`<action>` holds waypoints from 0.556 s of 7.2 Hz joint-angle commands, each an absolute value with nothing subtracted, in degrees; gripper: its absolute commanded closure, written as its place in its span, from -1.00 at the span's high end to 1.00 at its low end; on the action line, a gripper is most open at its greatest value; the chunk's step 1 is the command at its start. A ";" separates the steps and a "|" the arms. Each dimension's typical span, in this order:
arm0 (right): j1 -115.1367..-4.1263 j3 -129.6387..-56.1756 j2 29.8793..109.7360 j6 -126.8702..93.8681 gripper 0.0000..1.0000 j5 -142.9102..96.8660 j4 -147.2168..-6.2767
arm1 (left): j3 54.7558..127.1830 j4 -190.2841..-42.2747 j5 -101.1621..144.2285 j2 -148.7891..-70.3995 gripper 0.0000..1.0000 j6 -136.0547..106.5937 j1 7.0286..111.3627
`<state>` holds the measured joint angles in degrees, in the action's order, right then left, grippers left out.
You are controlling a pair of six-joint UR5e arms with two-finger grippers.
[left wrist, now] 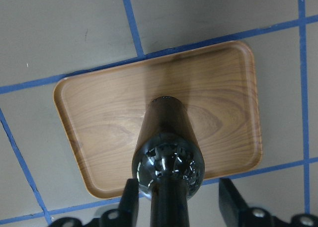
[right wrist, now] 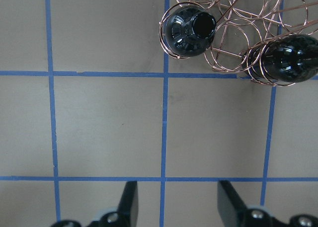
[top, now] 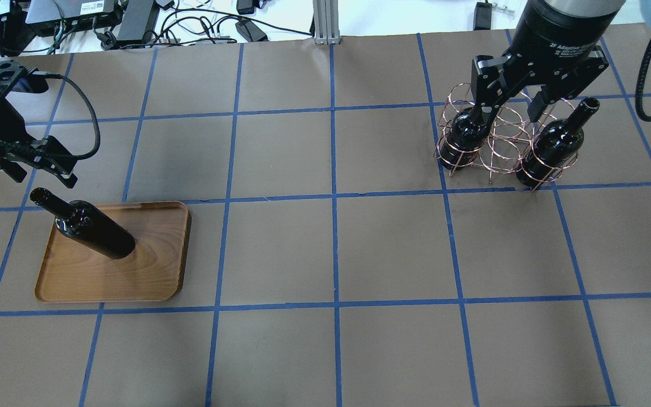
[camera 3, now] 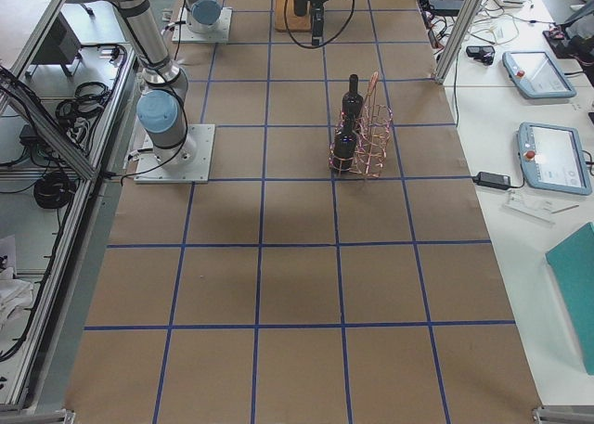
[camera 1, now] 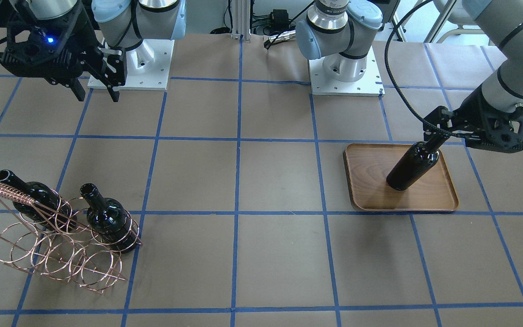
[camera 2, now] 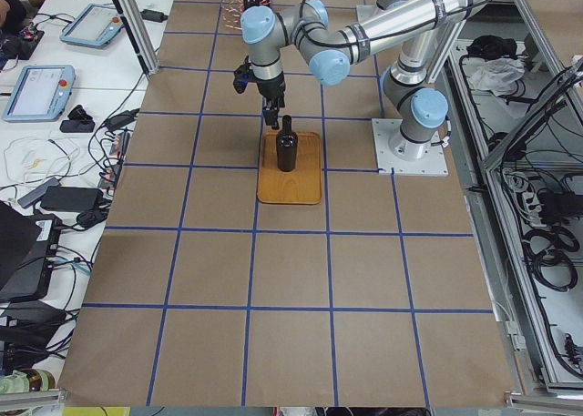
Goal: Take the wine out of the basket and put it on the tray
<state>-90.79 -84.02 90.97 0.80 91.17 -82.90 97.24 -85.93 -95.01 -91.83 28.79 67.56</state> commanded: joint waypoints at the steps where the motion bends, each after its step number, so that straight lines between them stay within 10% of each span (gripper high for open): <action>1: -90.79 -84.02 90.97 0.88 0.26 91.40 -82.79 | 94.50 -87.52 -94.83 -88.70 1.00 21.47 70.29; 4: -90.79 -84.11 90.97 0.62 0.26 91.32 -82.44 | 89.04 -91.84 -94.66 -86.23 1.00 9.88 82.66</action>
